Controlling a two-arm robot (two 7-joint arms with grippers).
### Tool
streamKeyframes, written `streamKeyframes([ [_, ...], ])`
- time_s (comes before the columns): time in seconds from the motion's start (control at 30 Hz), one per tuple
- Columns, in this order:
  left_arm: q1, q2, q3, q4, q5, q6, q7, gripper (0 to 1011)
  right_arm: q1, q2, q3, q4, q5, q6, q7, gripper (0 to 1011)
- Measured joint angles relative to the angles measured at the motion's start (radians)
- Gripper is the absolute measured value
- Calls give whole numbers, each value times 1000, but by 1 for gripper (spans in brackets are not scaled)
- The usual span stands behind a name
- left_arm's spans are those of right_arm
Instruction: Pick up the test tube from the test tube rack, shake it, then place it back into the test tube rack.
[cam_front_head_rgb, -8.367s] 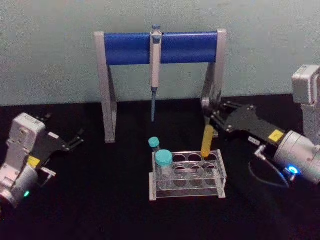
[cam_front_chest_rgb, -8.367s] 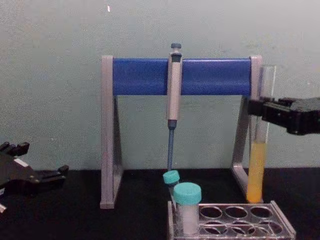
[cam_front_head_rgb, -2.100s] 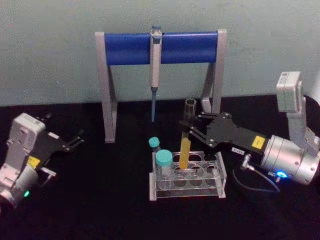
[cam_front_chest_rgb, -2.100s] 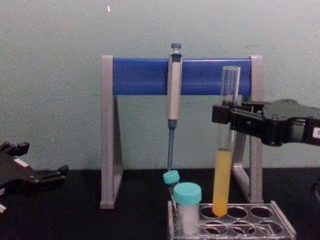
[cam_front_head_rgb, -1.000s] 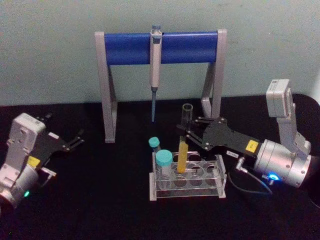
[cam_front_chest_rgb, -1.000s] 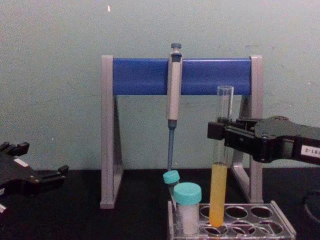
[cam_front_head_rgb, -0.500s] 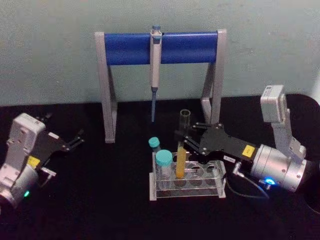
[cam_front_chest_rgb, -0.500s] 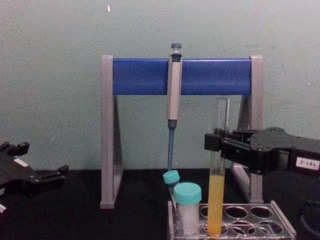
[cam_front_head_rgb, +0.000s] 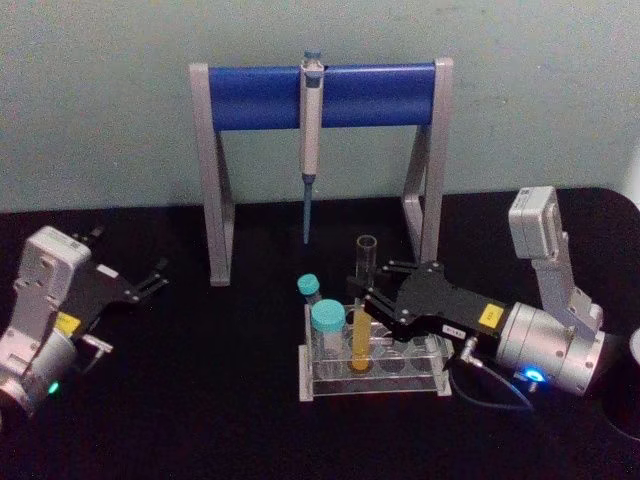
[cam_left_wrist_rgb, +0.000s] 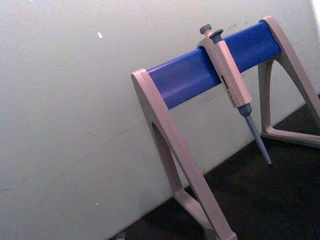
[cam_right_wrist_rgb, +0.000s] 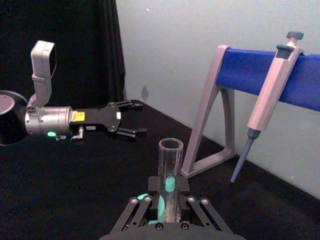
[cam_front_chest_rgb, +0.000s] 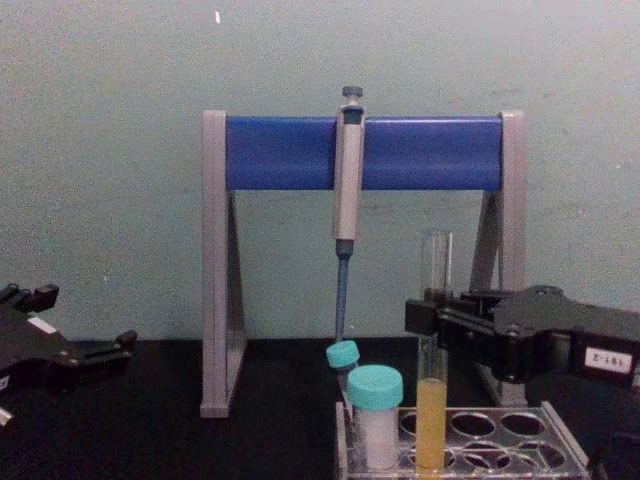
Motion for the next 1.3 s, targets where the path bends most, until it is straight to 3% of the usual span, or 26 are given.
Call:
streamKeyframes([
  [1.3, 0, 0, 0, 0, 0, 0, 0, 1001, -11, -26, 2, 46, -20, 11, -18, 234],
])
